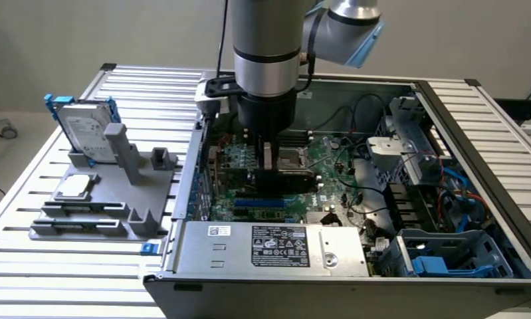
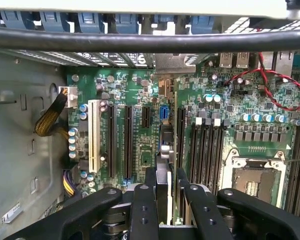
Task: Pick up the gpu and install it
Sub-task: 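Insert the gpu into the slot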
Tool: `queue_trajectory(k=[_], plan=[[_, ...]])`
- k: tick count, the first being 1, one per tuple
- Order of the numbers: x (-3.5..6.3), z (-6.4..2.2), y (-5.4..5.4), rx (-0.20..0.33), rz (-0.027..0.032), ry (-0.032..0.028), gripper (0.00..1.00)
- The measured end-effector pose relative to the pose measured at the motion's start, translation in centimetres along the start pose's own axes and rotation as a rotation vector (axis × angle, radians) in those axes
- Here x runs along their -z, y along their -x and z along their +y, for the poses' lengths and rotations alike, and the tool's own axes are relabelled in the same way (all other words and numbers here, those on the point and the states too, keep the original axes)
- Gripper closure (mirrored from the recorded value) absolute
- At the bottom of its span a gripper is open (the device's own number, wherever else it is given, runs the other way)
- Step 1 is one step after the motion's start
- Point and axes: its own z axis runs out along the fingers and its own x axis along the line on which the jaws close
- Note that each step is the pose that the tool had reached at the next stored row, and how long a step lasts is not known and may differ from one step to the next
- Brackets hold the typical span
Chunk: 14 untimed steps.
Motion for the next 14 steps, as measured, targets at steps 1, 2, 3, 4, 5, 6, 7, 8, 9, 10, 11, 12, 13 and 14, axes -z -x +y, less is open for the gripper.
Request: queue_trajectory(k=[1,2,3,4,5,6,7,8,9,10,11,12,13,14], plan=[[-0.02,0.01,-0.01,0.000,0.0002,0.0010,0.73],[-0.05,0.02,-0.02,-0.001,0.0003,0.0026,0.73],[-0.08,0.04,-0.03,-0.002,0.0002,0.0034,0.73],[-0.10,0.07,-0.04,-0.003,0.0003,0.0039,0.73],[-0.14,0.10,-0.06,-0.005,0.0000,0.0043,0.73],[-0.16,0.12,-0.08,-0.007,0.0001,0.0050,0.73],[-0.18,0.14,-0.13,-0.010,0.0004,0.0064,0.73],[-0.19,0.16,-0.19,-0.012,0.0003,0.0079,0.73],[-0.20,0.17,-0.26,-0.014,0.0005,0.0097,0.73],[-0.22,0.17,-0.32,-0.016,0.0005,0.0117,0.73],[-0.23,0.18,-0.37,-0.017,0.0005,0.0138,0.73],[-0.24,0.18,-0.42,-0.018,0.0006,0.0166,0.73],[-0.26,0.18,-0.44,-0.020,0.0004,0.0191,0.73],[-0.26,0.18,-0.48,-0.022,0.0006,0.0216,0.73]])
